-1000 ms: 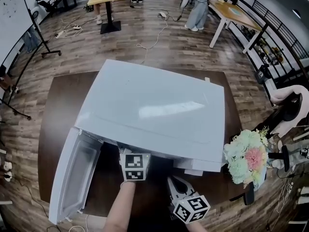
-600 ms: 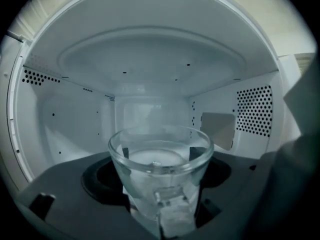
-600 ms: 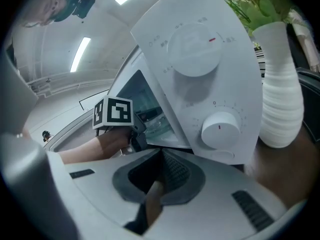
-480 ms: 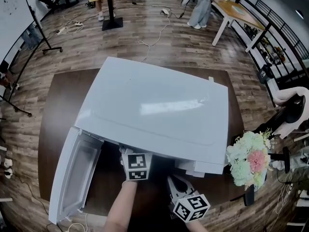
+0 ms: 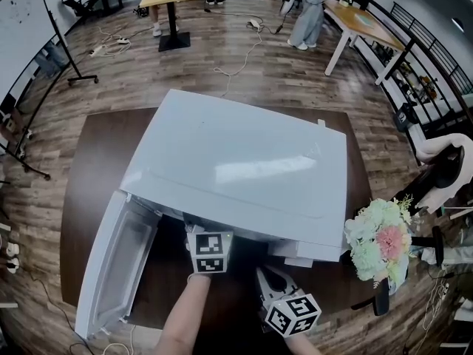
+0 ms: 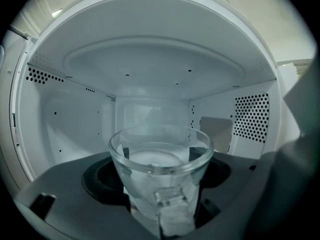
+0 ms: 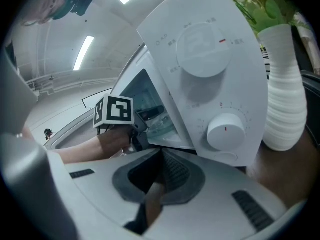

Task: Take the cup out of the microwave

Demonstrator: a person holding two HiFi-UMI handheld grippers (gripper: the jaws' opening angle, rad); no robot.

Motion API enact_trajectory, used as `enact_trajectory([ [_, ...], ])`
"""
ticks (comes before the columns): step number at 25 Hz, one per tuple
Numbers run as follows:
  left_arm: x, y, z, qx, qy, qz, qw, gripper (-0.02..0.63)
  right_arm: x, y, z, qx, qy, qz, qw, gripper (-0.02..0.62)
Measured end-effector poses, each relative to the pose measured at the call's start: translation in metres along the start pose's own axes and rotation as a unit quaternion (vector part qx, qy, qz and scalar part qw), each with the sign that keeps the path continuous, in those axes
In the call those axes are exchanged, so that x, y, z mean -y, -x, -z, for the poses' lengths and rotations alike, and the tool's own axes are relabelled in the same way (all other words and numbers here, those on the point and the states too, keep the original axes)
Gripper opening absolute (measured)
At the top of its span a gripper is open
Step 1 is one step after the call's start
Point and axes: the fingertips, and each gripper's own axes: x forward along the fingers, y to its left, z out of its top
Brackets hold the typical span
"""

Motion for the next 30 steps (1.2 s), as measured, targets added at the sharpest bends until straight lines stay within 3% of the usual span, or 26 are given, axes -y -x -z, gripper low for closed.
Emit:
enact_trajectory([
  [7, 0.007, 0.016, -0.012, 0.011, 0.007, 0.021, 0.9997, 0.394, -0.008, 0.008, 0.001, 0.007, 0.005, -0.004, 1.0, -0.005],
  [30, -0.012, 0.093, 0.001, 0.012, 0.012, 0.007, 0.9998, 0.394, -0.034, 0.021, -0.001, 0.041, 0.018, -0.011, 0.999, -0.005],
])
